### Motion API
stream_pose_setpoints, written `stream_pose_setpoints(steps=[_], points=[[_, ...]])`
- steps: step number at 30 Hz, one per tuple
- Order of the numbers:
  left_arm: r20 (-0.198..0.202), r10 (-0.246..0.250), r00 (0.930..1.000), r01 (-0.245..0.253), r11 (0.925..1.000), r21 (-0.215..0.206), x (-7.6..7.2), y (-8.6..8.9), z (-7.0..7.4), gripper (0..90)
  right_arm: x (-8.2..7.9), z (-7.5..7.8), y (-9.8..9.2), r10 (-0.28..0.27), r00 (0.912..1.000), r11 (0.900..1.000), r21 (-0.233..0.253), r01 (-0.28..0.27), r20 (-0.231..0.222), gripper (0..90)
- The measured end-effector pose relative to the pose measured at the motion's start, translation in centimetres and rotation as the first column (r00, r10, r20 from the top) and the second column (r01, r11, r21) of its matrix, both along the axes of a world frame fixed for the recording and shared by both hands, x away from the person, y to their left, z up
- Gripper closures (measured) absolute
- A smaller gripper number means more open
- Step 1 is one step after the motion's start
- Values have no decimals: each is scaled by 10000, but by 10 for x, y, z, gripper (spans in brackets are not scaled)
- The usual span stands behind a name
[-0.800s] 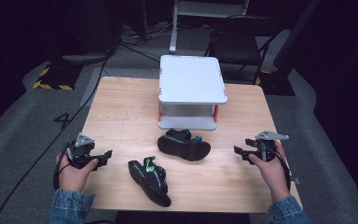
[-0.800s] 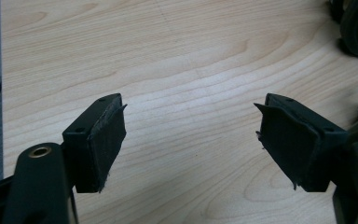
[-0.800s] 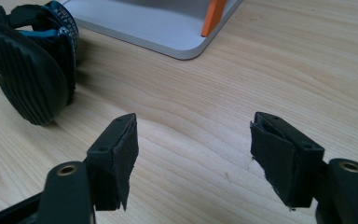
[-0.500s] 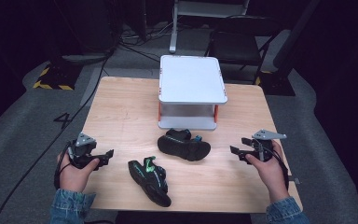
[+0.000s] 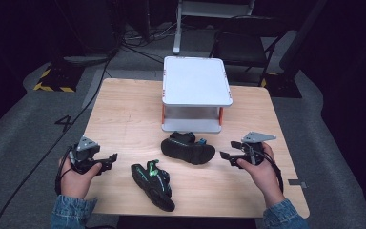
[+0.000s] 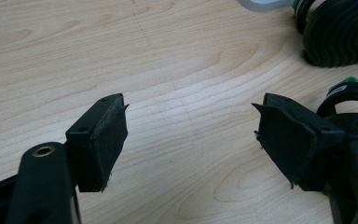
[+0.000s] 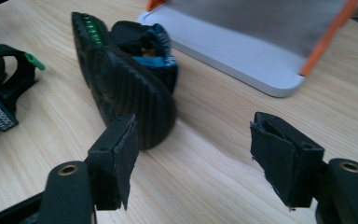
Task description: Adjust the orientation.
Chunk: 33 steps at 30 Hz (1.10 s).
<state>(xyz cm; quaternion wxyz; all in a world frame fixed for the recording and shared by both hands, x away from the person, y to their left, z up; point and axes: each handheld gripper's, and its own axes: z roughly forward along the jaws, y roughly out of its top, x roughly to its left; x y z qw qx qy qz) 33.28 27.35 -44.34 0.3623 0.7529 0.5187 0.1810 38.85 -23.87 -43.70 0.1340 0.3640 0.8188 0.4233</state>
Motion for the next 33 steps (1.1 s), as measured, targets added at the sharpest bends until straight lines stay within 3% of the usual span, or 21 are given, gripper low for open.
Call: stream_pose_setpoints(steps=[14, 15, 24, 29, 33], points=[[-68, -60, 10000, 60, 10000, 22, -2, 2, -3, 248, 4, -6, 45, 1131, 9936, 9936, 2, -1131, -77, 283], [-101, -100, 9999, 100, 9999, 48, -2, 1, -3, 248, 4, -7, 51, 1140, 9935, 9932, -258, -1138, 68, 252], [-123, -117, 9999, 117, 9999, 0, -2, -1, -4, 247, 9, -13, 59, 1222, 9923, 9919, -385, -1213, 220, 261], [-95, -197, 9998, 197, 9998, 66, -2, -3, -3, 247, 4, -13, 62, 1399, 9888, 9882, -701, -1362, 520, 270], [-143, -260, 9996, 261, 9996, 102, -1, -3, -4, 247, -1, -10, 61, 1386, 9872, 9879, -816, -1322, 788, 358]])
